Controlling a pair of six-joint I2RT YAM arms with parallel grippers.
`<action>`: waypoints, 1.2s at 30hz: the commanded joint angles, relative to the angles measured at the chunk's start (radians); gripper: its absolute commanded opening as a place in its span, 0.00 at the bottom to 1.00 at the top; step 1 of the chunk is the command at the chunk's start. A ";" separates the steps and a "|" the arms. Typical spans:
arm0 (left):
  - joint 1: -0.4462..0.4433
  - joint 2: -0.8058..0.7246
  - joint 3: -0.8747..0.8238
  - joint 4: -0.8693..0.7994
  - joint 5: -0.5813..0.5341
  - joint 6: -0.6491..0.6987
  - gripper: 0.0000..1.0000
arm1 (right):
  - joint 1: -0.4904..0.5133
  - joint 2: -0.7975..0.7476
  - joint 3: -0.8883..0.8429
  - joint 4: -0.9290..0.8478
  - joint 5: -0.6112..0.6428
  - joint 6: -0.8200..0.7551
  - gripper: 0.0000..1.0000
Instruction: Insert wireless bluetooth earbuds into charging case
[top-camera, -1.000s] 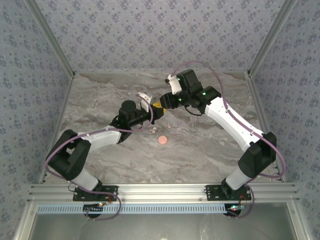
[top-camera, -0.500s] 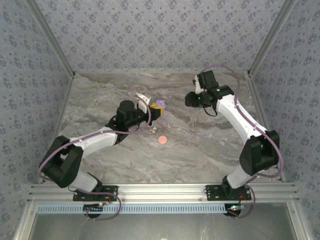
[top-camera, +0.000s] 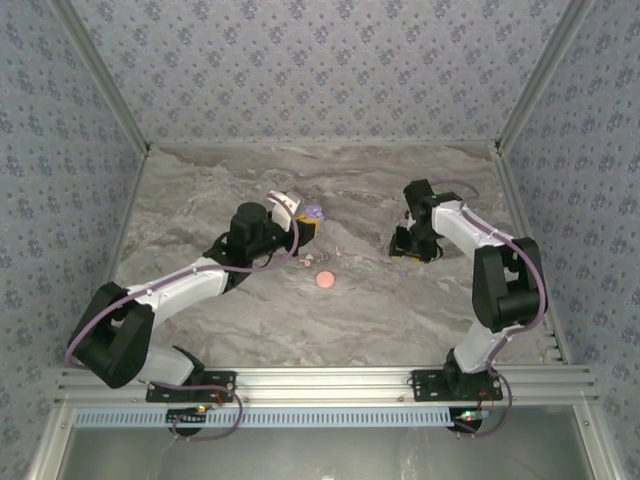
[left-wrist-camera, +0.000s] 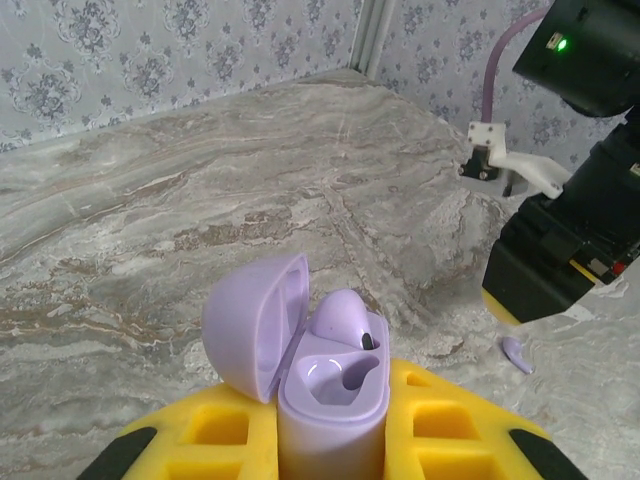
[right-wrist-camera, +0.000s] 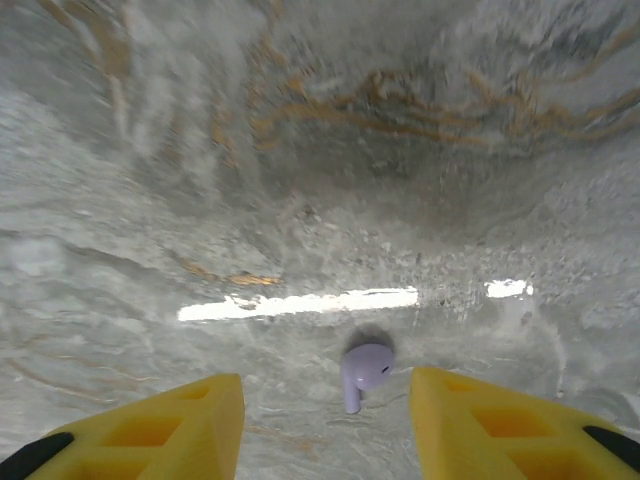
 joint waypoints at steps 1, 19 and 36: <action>-0.002 -0.026 0.006 -0.004 -0.008 0.022 0.13 | 0.012 0.027 -0.013 -0.025 0.023 0.042 0.49; -0.002 -0.015 0.004 0.005 -0.005 0.012 0.13 | 0.033 0.094 -0.013 -0.054 0.061 0.003 0.43; -0.002 -0.012 0.003 0.009 -0.002 0.011 0.13 | 0.043 0.126 -0.010 -0.046 0.071 0.009 0.38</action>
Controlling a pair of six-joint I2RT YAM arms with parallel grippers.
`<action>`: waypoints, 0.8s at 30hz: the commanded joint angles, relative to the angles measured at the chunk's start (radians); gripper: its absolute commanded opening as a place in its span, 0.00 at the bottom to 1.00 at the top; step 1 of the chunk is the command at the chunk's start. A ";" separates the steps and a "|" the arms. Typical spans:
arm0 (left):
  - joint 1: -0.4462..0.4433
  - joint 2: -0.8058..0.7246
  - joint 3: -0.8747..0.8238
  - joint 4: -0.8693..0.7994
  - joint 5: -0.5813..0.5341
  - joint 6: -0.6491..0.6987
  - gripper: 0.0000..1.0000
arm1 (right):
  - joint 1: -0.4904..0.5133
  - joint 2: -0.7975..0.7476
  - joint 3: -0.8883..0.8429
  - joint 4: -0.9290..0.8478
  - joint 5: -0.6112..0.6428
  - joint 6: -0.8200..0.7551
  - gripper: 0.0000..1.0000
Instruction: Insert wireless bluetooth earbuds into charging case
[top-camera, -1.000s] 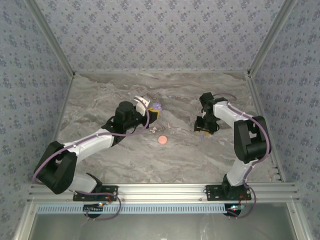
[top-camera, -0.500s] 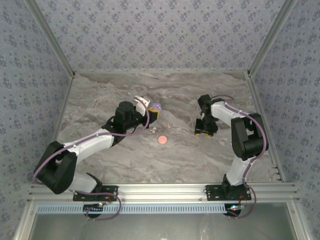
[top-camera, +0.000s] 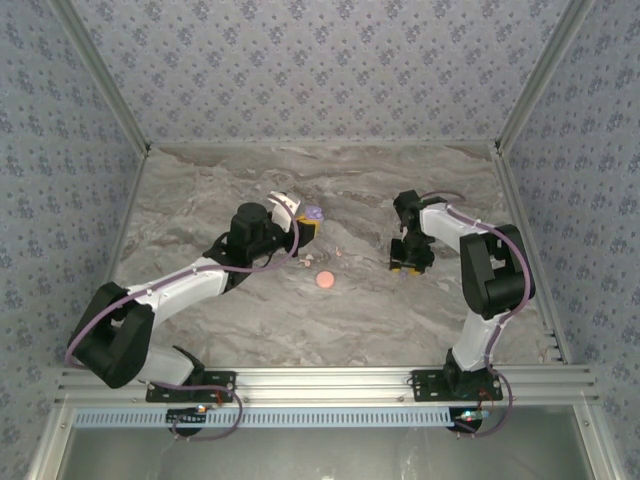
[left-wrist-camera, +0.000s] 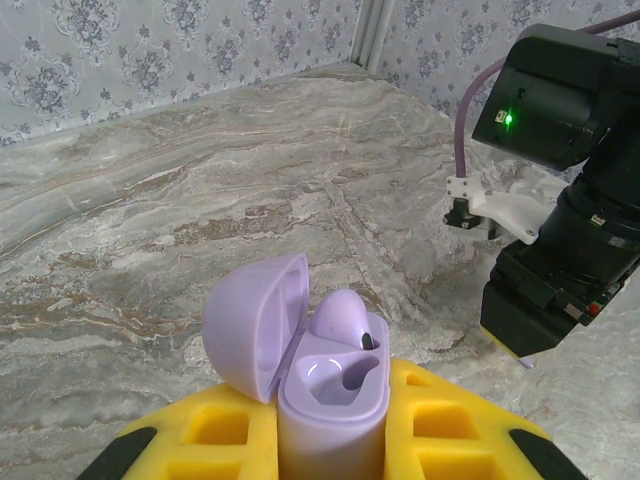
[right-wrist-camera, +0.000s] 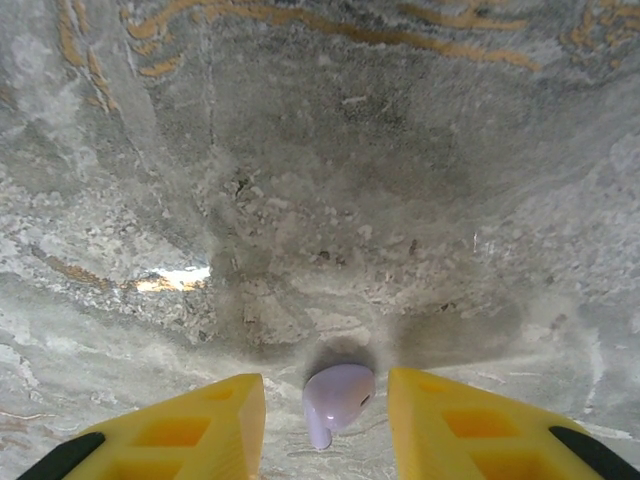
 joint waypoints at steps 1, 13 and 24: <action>-0.001 -0.013 0.003 0.015 -0.003 0.008 0.13 | 0.009 0.032 -0.001 -0.023 0.020 0.005 0.38; -0.001 -0.009 0.010 0.015 0.001 0.008 0.13 | 0.011 0.042 -0.016 0.004 0.037 0.017 0.34; -0.002 -0.001 0.018 0.012 0.006 0.006 0.13 | 0.015 0.058 -0.021 0.023 0.041 0.015 0.26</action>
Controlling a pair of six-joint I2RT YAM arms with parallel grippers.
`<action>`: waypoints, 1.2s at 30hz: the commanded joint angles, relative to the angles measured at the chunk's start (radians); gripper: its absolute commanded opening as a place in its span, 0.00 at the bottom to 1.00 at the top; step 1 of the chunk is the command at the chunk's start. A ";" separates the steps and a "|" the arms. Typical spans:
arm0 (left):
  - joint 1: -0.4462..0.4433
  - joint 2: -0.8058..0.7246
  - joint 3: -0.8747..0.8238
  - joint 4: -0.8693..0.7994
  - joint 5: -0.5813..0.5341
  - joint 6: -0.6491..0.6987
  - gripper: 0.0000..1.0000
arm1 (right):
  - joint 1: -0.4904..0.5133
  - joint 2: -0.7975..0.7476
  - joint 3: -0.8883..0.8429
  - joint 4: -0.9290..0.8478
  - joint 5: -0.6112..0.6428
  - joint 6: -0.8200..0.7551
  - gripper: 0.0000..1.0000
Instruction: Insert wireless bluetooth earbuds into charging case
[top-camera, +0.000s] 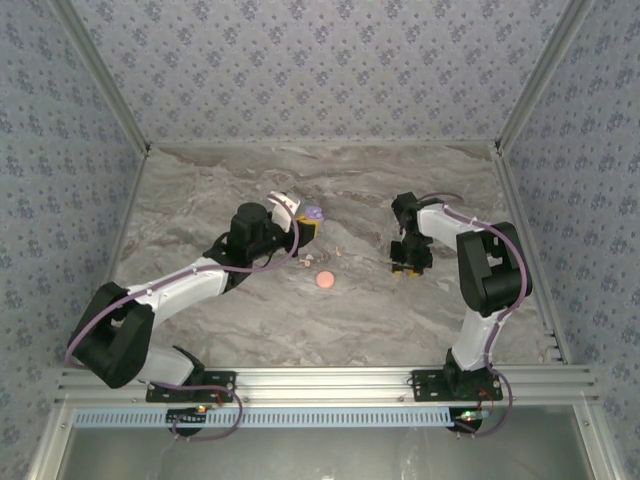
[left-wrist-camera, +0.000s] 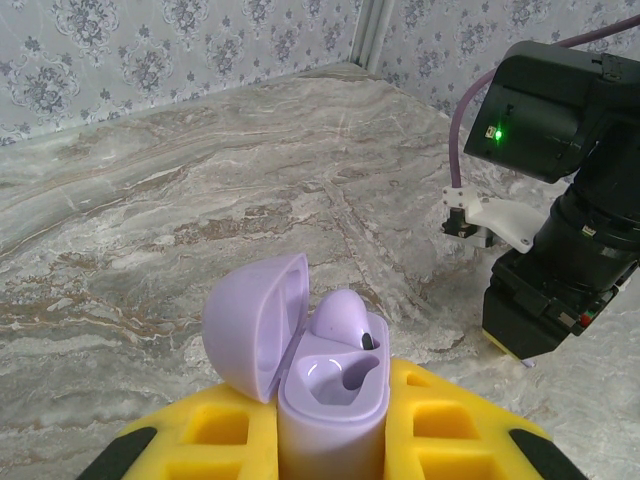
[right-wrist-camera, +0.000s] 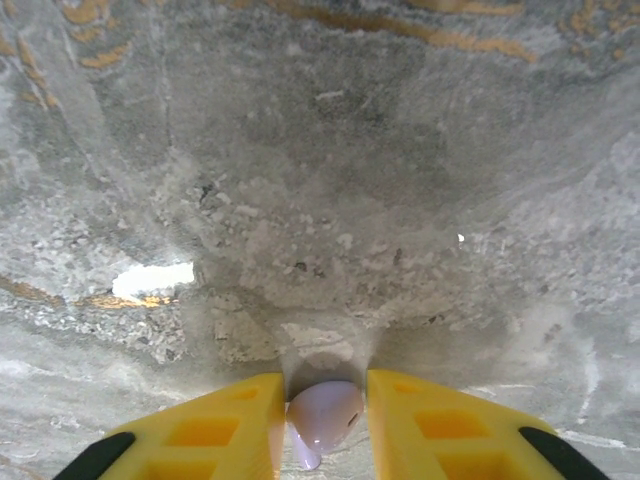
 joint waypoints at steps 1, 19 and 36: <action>-0.002 0.001 0.022 0.012 0.008 0.006 0.13 | 0.010 0.036 -0.018 0.023 0.011 0.012 0.25; -0.013 0.093 -0.029 0.183 0.060 -0.106 0.13 | 0.031 -0.132 -0.060 0.149 -0.087 -0.024 0.24; -0.060 0.209 -0.044 0.404 0.045 -0.205 0.13 | 0.125 -0.349 0.036 0.263 -0.177 -0.079 0.24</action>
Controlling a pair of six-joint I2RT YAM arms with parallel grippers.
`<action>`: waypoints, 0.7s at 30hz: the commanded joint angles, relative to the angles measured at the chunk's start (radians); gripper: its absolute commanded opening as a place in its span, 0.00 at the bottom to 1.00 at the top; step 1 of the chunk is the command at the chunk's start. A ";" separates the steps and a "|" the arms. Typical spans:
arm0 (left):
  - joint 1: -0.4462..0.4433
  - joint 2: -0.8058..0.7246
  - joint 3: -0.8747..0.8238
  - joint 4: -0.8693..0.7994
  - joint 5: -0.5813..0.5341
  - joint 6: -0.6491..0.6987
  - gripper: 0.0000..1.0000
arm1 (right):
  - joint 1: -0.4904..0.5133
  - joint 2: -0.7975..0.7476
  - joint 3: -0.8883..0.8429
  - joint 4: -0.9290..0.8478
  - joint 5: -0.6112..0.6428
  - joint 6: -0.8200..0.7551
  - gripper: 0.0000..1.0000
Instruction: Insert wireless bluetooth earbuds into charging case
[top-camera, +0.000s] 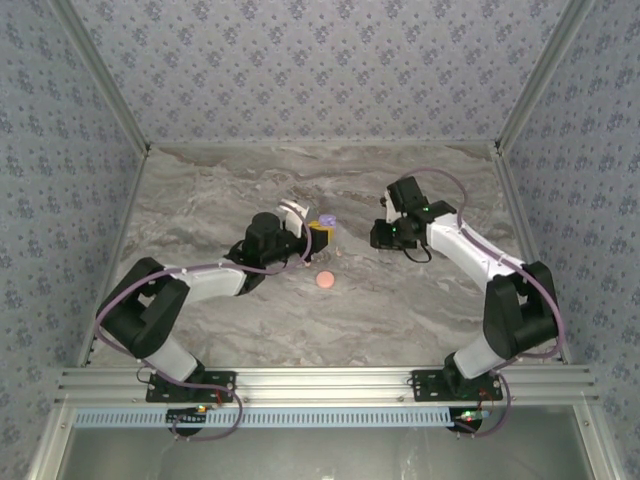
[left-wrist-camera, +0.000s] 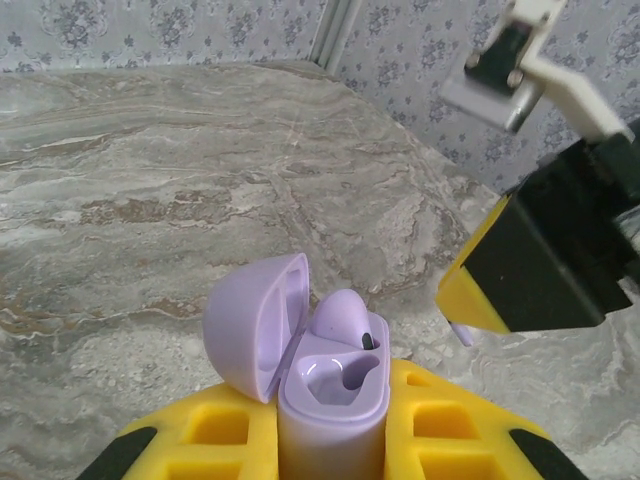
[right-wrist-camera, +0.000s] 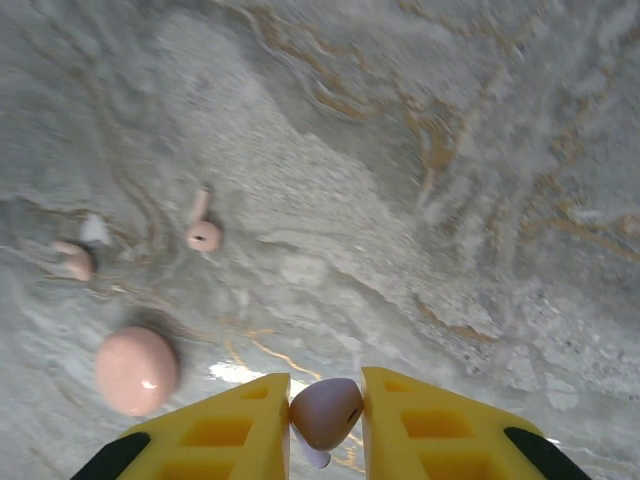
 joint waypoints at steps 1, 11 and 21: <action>-0.012 0.014 0.003 0.091 -0.005 -0.022 0.13 | 0.021 -0.055 0.056 0.020 -0.035 -0.027 0.24; -0.014 0.014 0.006 0.139 0.001 -0.035 0.13 | 0.079 -0.075 0.224 0.067 -0.094 -0.051 0.26; -0.014 -0.003 0.043 0.146 0.028 -0.046 0.13 | 0.120 -0.064 0.300 0.095 -0.143 -0.062 0.26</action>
